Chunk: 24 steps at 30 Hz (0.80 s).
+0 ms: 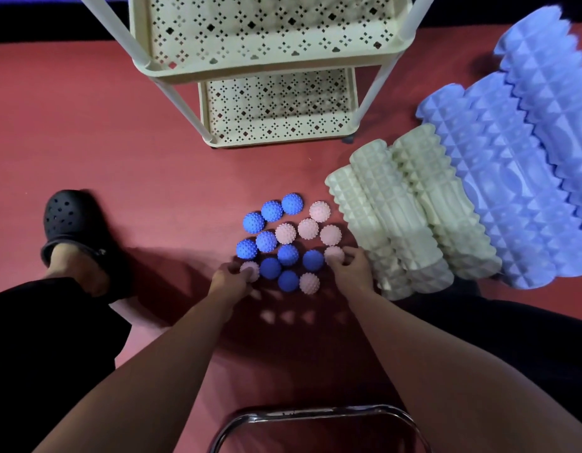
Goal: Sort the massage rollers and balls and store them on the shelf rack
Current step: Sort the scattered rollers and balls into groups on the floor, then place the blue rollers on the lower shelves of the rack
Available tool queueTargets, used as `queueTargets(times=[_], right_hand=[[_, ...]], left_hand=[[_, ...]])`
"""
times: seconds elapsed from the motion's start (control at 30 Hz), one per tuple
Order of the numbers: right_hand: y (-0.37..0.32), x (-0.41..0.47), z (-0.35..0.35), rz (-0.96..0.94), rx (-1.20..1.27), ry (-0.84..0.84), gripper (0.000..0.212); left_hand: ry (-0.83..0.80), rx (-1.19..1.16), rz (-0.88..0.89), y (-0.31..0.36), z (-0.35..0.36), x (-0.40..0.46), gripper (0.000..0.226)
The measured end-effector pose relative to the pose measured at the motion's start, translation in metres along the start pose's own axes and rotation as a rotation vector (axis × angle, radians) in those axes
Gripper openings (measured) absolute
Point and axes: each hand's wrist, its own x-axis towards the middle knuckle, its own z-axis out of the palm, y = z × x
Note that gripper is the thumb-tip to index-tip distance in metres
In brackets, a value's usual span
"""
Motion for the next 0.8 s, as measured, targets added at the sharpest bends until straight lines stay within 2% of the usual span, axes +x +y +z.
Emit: queueTargets(times=[0.27, 0.37, 0.57, 0.67, 0.8], right_hand=[[-0.005, -0.001, -0.001, -0.06, -0.023, -0.107, 0.033], [-0.007, -0.006, -0.004, -0.073, -0.04, -0.112, 0.033], [-0.02, -0.019, -0.017, -0.188, -0.197, -0.094, 0.033], [-0.033, -0.03, -0.029, -0.318, -0.37, -0.127, 0.029], [-0.059, -0.041, -0.047, -0.371, -0.613, -0.254, 0.043]], left_hand=[[-0.015, -0.026, 0.008, -0.002, -0.003, 0.002, 0.03], [-0.006, 0.024, 0.0, 0.003, -0.003, -0.003, 0.035], [0.099, 0.514, 0.229, 0.021, -0.008, -0.02, 0.047], [0.082, 0.636, 0.345, 0.035, -0.013, -0.039, 0.047], [-0.035, 0.764, 0.42, 0.06, -0.02, -0.068, 0.044]])
